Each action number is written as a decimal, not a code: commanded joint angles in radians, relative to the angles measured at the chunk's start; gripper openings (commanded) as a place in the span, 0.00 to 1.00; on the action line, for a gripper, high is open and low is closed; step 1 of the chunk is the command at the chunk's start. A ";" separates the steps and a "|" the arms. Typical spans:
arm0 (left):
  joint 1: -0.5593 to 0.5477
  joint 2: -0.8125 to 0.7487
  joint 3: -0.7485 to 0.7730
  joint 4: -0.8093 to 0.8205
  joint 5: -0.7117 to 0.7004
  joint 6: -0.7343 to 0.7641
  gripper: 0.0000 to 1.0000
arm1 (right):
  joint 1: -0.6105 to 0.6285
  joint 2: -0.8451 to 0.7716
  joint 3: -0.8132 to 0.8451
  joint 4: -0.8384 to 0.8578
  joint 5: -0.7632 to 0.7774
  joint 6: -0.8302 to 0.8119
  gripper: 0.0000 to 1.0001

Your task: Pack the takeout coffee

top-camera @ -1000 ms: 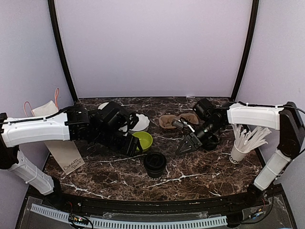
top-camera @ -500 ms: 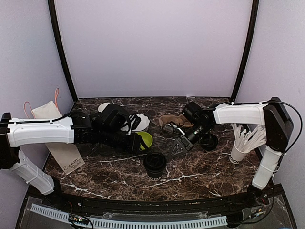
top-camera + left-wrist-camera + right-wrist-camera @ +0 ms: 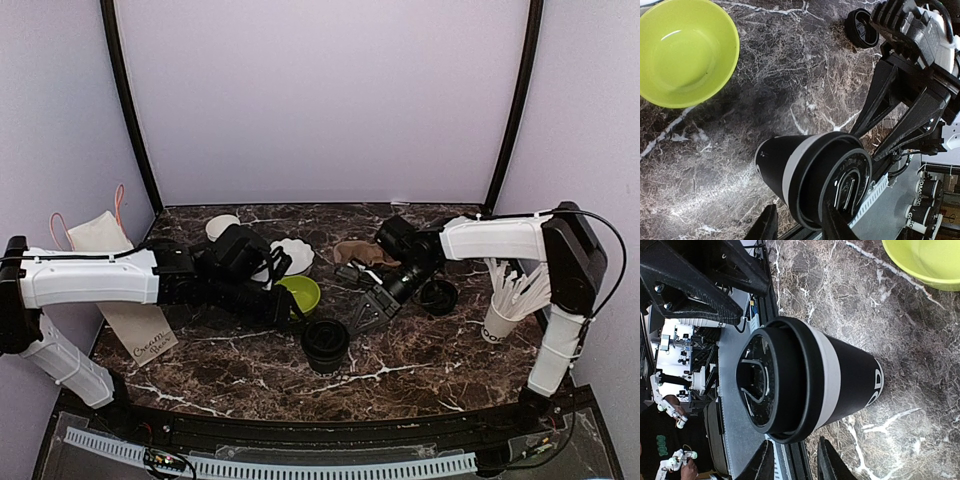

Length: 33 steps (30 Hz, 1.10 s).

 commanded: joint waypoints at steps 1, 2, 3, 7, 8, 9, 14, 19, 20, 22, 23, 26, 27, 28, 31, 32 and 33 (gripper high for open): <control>0.006 0.022 -0.019 0.013 0.057 -0.009 0.33 | 0.015 0.022 0.038 -0.021 -0.016 -0.025 0.29; 0.006 0.025 -0.019 0.020 0.062 -0.009 0.32 | 0.015 0.025 0.039 -0.023 -0.017 -0.027 0.29; 0.006 0.033 -0.020 0.021 0.067 -0.009 0.32 | 0.016 0.028 0.039 -0.023 -0.017 -0.027 0.29; 0.006 0.044 -0.019 0.026 0.067 -0.003 0.30 | 0.018 0.036 0.043 -0.025 -0.018 -0.029 0.29; 0.006 0.045 -0.018 0.026 0.066 -0.002 0.29 | 0.018 0.037 0.044 -0.026 -0.017 -0.030 0.29; 0.006 0.050 -0.018 0.027 0.066 -0.001 0.29 | 0.018 0.039 0.045 -0.027 -0.017 -0.029 0.29; 0.006 0.044 -0.017 0.017 0.059 0.002 0.30 | 0.021 0.057 0.050 -0.031 -0.010 -0.029 0.28; 0.006 -0.018 -0.014 -0.023 0.001 -0.005 0.37 | 0.023 0.069 0.059 -0.037 0.008 -0.027 0.28; 0.006 -0.038 -0.020 -0.024 -0.014 -0.007 0.37 | 0.023 0.071 0.060 -0.039 0.012 -0.024 0.28; 0.005 -0.054 -0.034 -0.027 -0.024 -0.011 0.37 | 0.023 0.073 0.062 -0.041 0.017 -0.025 0.27; 0.007 -0.055 -0.040 -0.029 -0.023 -0.012 0.37 | 0.023 0.075 0.062 -0.041 0.019 -0.025 0.27; 0.009 -0.030 -0.051 -0.019 0.004 -0.016 0.34 | 0.023 0.080 0.064 -0.043 0.024 -0.025 0.27; 0.009 -0.023 -0.054 -0.004 0.013 -0.018 0.33 | 0.023 0.080 0.065 -0.045 0.024 -0.025 0.27; 0.009 -0.011 -0.054 0.003 0.028 -0.018 0.33 | 0.023 0.082 0.066 -0.046 0.024 -0.025 0.27; 0.009 0.010 -0.049 0.027 0.043 -0.015 0.31 | 0.022 0.083 0.067 -0.049 0.024 -0.025 0.27; 0.009 0.018 -0.048 0.033 0.048 -0.011 0.31 | 0.023 0.084 0.067 -0.049 0.024 -0.026 0.27; 0.009 0.022 -0.044 0.041 0.050 -0.009 0.30 | 0.023 0.085 0.067 -0.050 0.024 -0.027 0.27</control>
